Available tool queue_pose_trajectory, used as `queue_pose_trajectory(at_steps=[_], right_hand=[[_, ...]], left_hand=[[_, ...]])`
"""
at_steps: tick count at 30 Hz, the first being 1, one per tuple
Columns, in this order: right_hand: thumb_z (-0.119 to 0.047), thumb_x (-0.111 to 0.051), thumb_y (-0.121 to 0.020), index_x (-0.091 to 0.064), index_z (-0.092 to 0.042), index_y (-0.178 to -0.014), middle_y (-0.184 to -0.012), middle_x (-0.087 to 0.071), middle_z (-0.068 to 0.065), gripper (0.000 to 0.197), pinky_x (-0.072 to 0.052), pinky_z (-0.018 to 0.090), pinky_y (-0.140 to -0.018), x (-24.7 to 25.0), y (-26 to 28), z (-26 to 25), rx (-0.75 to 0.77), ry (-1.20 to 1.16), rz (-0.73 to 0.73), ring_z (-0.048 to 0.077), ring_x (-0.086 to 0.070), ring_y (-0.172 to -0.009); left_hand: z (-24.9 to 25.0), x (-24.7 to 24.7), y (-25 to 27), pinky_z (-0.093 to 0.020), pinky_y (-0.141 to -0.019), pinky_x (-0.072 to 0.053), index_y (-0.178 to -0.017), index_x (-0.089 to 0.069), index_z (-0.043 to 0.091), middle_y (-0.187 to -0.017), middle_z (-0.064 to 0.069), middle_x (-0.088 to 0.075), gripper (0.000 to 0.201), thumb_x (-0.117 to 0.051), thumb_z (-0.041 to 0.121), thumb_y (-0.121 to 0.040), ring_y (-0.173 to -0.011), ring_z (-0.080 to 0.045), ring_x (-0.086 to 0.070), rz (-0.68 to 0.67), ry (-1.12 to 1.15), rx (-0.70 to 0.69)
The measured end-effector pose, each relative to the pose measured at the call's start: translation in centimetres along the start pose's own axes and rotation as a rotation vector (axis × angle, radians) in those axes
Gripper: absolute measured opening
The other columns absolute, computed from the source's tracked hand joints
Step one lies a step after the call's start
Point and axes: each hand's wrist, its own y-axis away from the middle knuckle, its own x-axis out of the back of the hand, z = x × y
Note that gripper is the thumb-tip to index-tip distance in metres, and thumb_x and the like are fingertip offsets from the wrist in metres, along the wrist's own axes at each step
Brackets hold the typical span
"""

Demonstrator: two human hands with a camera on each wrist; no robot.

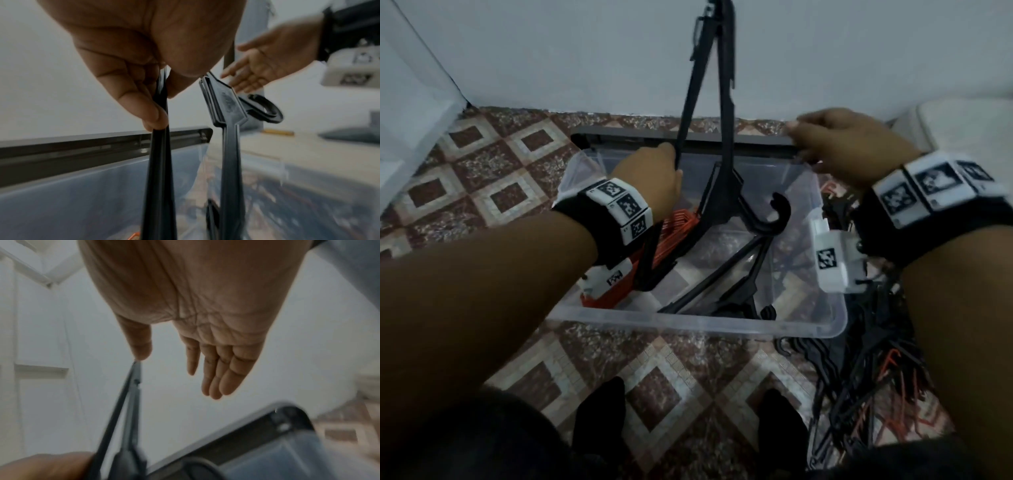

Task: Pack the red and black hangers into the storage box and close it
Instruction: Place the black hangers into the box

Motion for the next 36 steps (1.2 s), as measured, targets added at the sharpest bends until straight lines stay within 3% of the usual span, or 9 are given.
queue_pose_trajectory(at_steps=[3,6,11,14,17,22,26,31,36], right_hand=[[-0.073,-0.070,-0.051,-0.066,-0.023,-0.084,-0.089,-0.075,0.008,0.060,-0.058,0.037,-0.076,-3.7,-2.5,0.7,-0.174,-0.186,-0.087,0.023,-0.073,-0.082],[-0.070,-0.071,-0.065,-0.065,-0.016,-0.083,-0.084,-0.075,0.008,0.057,-0.059,0.035,-0.067,-5.3,-4.8,2.8,-0.266,-0.176,-0.113,0.023,-0.075,-0.077],[-0.053,-0.064,-0.088,-0.062,-0.008,-0.085,-0.088,-0.073,0.022,0.045,-0.059,0.037,-0.063,-6.0,-8.5,7.9,-0.446,-0.148,-0.094,0.030,-0.071,-0.078],[-0.048,-0.060,-0.094,-0.064,-0.006,-0.108,-0.108,-0.070,0.019,0.044,-0.057,0.043,-0.078,-5.6,-9.6,10.6,-0.425,0.110,-0.047,0.033,-0.067,-0.086],[-0.040,-0.057,-0.098,-0.051,-0.005,-0.133,-0.097,-0.066,0.018,0.050,-0.052,0.037,-0.063,-4.3,-10.3,12.5,-0.533,-0.058,-0.065,0.029,-0.066,-0.074],[-0.041,-0.046,-0.102,-0.047,-0.002,-0.136,-0.093,-0.067,0.018,0.053,-0.050,0.033,-0.058,-3.3,-10.9,14.3,-0.611,-0.248,-0.086,0.026,-0.071,-0.075],[-0.040,-0.043,-0.103,-0.047,0.000,-0.135,-0.091,-0.066,0.018,0.051,-0.051,0.034,-0.060,-3.4,-11.0,14.2,-0.607,-0.295,-0.091,0.025,-0.070,-0.074],[-0.036,-0.042,-0.104,-0.046,0.001,-0.136,-0.091,-0.065,0.018,0.049,-0.052,0.035,-0.062,-3.6,-10.9,14.1,-0.598,-0.300,-0.107,0.026,-0.069,-0.077],[-0.034,-0.041,-0.104,-0.051,-0.002,-0.123,-0.092,-0.068,0.018,0.038,-0.052,0.033,-0.059,-3.6,-10.7,14.4,-0.583,-0.329,-0.083,0.024,-0.071,-0.071]], left_hand=[[1.2,-2.0,-0.9,-0.037,-0.063,-0.042,-0.111,-0.053,0.012,-0.098,-0.017,-0.063,0.025,-0.049,0.031,-0.095,-0.079,-0.036,-0.058,-0.147,-0.096,-0.097],[1.9,-5.3,-1.8,-0.030,-0.054,-0.034,-0.106,-0.056,0.013,-0.086,-0.010,-0.060,0.024,-0.048,0.031,-0.092,-0.062,-0.027,-0.048,-0.295,-0.178,-0.161],[2.3,-12.1,-4.0,-0.029,-0.064,-0.043,-0.099,-0.067,0.011,-0.096,-0.011,-0.069,0.018,-0.056,0.023,-0.091,-0.077,-0.030,-0.061,-0.555,-0.367,-0.285],[2.0,-16.3,-5.0,-0.028,-0.065,-0.048,-0.092,-0.072,0.007,-0.090,-0.010,-0.071,0.015,-0.062,0.016,-0.087,-0.075,-0.028,-0.064,-0.699,-0.465,-0.400],[1.8,-20.2,-6.2,-0.033,-0.072,-0.055,-0.098,-0.070,0.004,-0.096,-0.011,-0.069,0.014,-0.061,0.013,-0.091,-0.076,-0.027,-0.063,-0.770,-0.505,-0.453],[3.4,-25.3,-6.5,-0.024,-0.066,-0.041,-0.111,-0.067,0.013,-0.110,-0.005,-0.067,0.023,-0.060,0.022,-0.091,-0.098,-0.023,-0.066,-0.756,-0.390,-0.295],[4.2,-27.2,-7.0,-0.017,-0.051,-0.044,-0.092,-0.069,0.012,-0.099,-0.011,-0.070,0.012,-0.068,0.020,-0.083,-0.062,-0.016,-0.057,-0.866,-0.283,-0.228],[3.5,-28.1,-5.6,-0.032,-0.069,-0.045,-0.090,-0.053,0.024,-0.091,-0.005,-0.057,0.029,-0.054,0.051,-0.080,-0.071,-0.024,-0.051,-0.770,-0.225,-0.137],[1.9,-27.8,-5.0,-0.030,-0.076,-0.041,-0.114,-0.064,0.017,-0.115,-0.011,-0.065,0.056,-0.044,0.062,-0.088,-0.095,-0.029,-0.060,-0.950,-0.276,-0.125]])
